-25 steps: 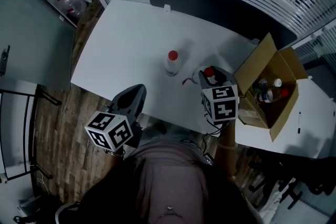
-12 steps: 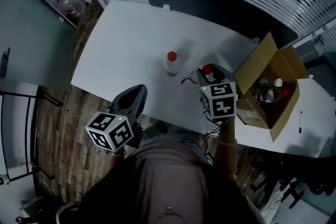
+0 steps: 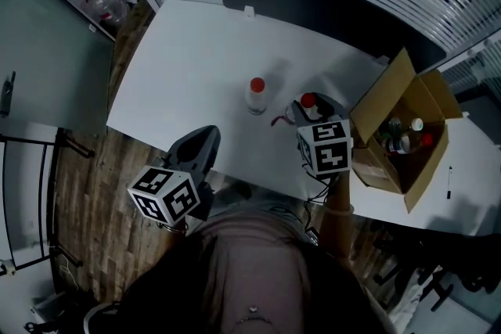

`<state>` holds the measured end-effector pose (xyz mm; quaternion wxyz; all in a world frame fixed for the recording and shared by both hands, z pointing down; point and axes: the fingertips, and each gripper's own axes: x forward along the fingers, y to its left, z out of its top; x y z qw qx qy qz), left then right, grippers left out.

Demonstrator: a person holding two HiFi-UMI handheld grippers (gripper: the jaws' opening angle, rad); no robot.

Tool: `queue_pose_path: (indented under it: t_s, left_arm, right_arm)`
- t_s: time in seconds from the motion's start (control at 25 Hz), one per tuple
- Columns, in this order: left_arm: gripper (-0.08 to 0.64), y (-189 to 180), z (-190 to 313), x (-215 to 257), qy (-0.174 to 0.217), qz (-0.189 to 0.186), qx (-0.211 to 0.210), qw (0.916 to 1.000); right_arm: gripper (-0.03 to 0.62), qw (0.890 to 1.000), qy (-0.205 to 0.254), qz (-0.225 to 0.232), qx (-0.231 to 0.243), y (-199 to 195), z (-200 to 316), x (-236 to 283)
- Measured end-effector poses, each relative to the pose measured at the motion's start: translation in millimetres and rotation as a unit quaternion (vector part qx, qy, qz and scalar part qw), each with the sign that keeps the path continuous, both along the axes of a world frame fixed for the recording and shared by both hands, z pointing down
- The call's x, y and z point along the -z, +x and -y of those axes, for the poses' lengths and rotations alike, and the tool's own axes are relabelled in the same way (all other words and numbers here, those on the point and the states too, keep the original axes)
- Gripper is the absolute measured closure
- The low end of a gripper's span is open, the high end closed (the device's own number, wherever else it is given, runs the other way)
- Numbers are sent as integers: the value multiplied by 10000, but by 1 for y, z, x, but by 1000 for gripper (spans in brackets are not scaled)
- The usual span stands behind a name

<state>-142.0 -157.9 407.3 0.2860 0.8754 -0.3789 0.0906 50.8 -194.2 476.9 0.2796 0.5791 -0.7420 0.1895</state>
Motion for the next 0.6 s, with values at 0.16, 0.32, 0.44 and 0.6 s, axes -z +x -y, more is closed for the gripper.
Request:
queue_pose_path:
  t_s: [0.16, 0.32, 0.44, 0.6]
  left_arm:
    - [552, 0, 2, 1, 2, 3, -5, 10000]
    - [552, 1, 2, 0, 8, 17, -24, 10000]
    - [552, 1, 3, 0, 13, 20, -29, 10000]
    - [552, 1, 4, 2, 17, 13, -65, 10000]
  right_arm:
    - [419, 10000, 6, 34, -14, 0, 2, 0]
    - [413, 10000, 0, 45, -27, 1, 3, -3]
    - [397, 10000, -31, 44, -36, 2, 4, -6]
    - [383, 10000, -16, 60, -75, 2, 4, -5]
